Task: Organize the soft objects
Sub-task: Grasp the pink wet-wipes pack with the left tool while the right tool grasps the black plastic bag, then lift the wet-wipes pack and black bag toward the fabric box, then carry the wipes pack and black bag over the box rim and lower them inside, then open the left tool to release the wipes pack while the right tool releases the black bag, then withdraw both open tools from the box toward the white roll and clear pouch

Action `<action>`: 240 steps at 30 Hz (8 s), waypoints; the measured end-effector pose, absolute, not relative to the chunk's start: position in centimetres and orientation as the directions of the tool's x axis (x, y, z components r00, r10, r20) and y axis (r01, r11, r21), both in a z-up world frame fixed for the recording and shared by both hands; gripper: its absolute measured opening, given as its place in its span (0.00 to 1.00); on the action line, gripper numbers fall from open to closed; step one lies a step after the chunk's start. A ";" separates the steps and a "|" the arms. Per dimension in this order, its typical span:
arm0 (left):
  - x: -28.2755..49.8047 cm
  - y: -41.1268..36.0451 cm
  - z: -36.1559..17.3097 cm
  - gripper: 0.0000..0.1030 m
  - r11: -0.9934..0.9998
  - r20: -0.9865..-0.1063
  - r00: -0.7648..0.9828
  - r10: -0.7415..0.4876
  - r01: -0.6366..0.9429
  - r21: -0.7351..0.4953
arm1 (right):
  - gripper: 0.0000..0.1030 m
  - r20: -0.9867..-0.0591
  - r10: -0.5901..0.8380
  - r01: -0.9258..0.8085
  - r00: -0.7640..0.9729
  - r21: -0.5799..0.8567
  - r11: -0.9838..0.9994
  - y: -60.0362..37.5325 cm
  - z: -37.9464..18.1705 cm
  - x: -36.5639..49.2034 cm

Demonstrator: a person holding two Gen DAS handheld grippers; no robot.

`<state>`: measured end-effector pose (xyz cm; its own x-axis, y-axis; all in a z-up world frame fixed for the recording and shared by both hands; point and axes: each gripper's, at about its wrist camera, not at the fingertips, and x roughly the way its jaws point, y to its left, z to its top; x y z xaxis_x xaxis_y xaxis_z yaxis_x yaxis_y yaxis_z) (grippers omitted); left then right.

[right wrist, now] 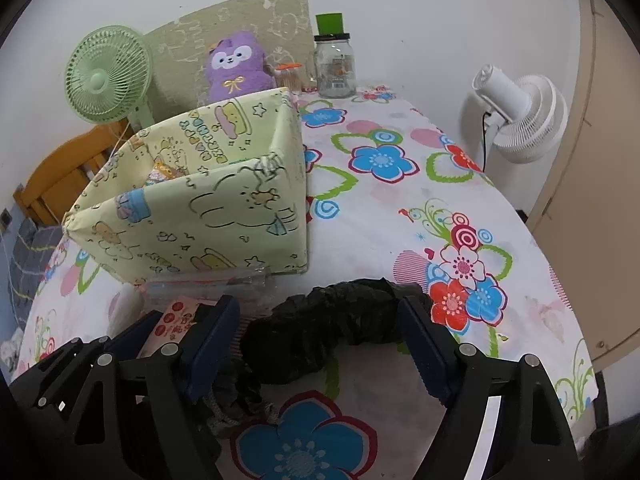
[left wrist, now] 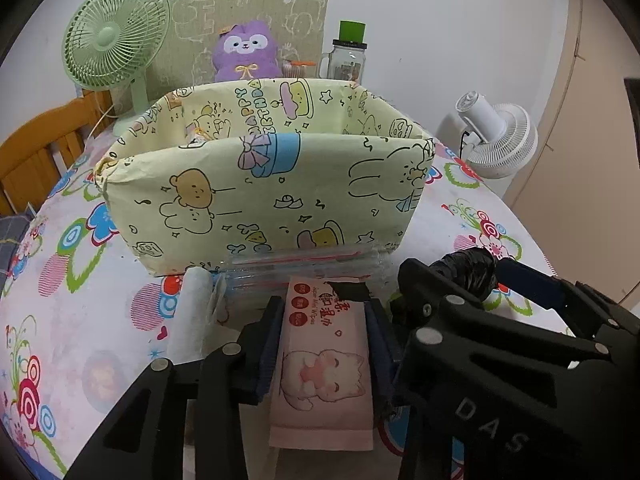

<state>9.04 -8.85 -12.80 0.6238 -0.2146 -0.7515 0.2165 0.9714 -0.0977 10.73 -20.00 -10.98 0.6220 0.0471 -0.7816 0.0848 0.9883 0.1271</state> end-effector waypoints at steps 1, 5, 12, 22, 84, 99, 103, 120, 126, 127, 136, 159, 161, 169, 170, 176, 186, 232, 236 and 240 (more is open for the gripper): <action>9.1 -9.0 -12.8 0.40 0.972 -0.753 0.624 -0.211 0.218 -0.092 | 0.81 -0.785 0.046 0.090 0.618 0.129 0.988 -20.1 -11.1 10.8; 9.1 -9.5 -12.9 0.39 0.973 -0.756 0.627 -0.189 0.222 -0.059 | 0.77 -0.792 0.048 0.094 0.608 0.132 0.987 -20.3 -11.5 11.2; 9.6 -9.8 -13.2 0.39 0.975 -0.767 0.619 -0.171 0.219 -0.040 | 0.62 -0.800 0.088 0.086 0.594 0.172 0.981 -20.4 -12.2 11.8; 9.7 -9.8 -13.2 0.39 0.974 -0.770 0.615 -0.171 0.225 -0.037 | 0.39 -0.788 0.119 0.066 0.604 0.198 0.978 -20.0 -12.1 11.8; 4.9 -5.8 -2.6 0.39 0.987 -0.588 0.795 -0.152 0.156 -0.045 | 0.33 -0.595 0.103 -0.014 0.797 0.153 0.988 -16.1 0.2 7.2; 5.9 -5.6 0.2 0.39 0.987 -0.553 0.820 -0.150 0.159 -0.033 | 0.33 -0.553 0.106 -0.021 0.827 0.158 0.987 -16.0 3.1 8.2; 6.5 -5.6 0.7 0.39 0.987 -0.546 0.824 -0.152 0.158 -0.035 | 0.33 -0.546 0.108 -0.025 0.831 0.158 0.987 -16.1 3.6 8.7; 10.3 -5.7 1.4 0.39 0.985 -0.550 0.820 -0.157 0.169 -0.029 | 0.33 -0.544 0.107 -0.023 0.832 0.158 0.987 -16.2 4.1 12.6; 12.0 -5.8 1.0 0.39 0.986 -0.562 0.813 -0.155 0.164 -0.035 | 0.33 -0.558 0.118 -0.028 0.821 0.168 0.985 -16.2 3.7 14.4; 12.2 -5.8 0.9 0.39 0.986 -0.563 0.811 -0.156 0.165 -0.036 | 0.33 -0.561 0.119 -0.028 0.819 0.168 0.985 -16.2 3.6 14.8; 15.5 -5.7 -0.8 0.39 0.986 -0.586 0.794 -0.158 0.156 -0.054 | 0.33 -0.594 0.134 -0.039 0.793 0.171 0.985 -16.0 1.7 18.1; 19.9 -4.9 -5.4 0.63 0.984 -0.656 0.734 -0.176 0.149 -0.097 | 0.33 -0.663 0.180 -0.080 0.726 0.178 0.981 -15.0 -3.4 23.1; 20.1 -4.9 -5.6 0.64 0.986 -0.661 0.732 -0.166 0.141 -0.091 | 0.34 -0.671 0.181 -0.082 0.719 0.177 0.981 -14.9 -3.7 23.4; 20.5 -4.6 -6.5 0.72 0.992 -0.672 0.730 -0.125 0.113 -0.062 | 0.39 -0.693 0.189 -0.095 0.696 0.172 0.981 -14.5 -4.7 24.1; 20.5 -4.6 -6.5 0.72 0.992 -0.673 0.729 -0.125 0.112 -0.063 | 0.44 -0.694 0.192 -0.099 0.694 0.173 0.980 -14.4 -4.8 24.1; 20.2 -4.1 -6.8 0.83 0.990 -0.663 0.735 -0.142 0.120 -0.080 | 0.67 -0.679 0.210 -0.124 0.704 0.174 0.977 -14.0 -4.9 23.9; 19.8 -4.4 -6.8 0.85 0.990 -0.665 0.734 -0.134 0.122 -0.065 | 0.69 -0.684 0.199 -0.113 0.702 0.169 0.979 -14.1 -4.9 23.5; 12.2 -4.4 -2.2 1.00 0.990 -0.574 0.808 -0.132 0.133 -0.039 | 1.00 -0.588 0.103 -0.047 0.802 0.109 0.993 -14.5 0.5 14.9; 11.3 -4.4 -1.9 1.00 0.990 -0.564 0.814 -0.137 0.138 -0.042 | 1.00 -0.578 0.097 -0.045 0.810 0.105 0.993 -14.5 0.9 13.9; 10.3 -4.4 -1.6 1.00 0.989 -0.553 0.822 -0.139 0.137 -0.045 | 1.00 -0.566 0.094 -0.045 0.819 0.100 0.994 -14.5 1.4 12.9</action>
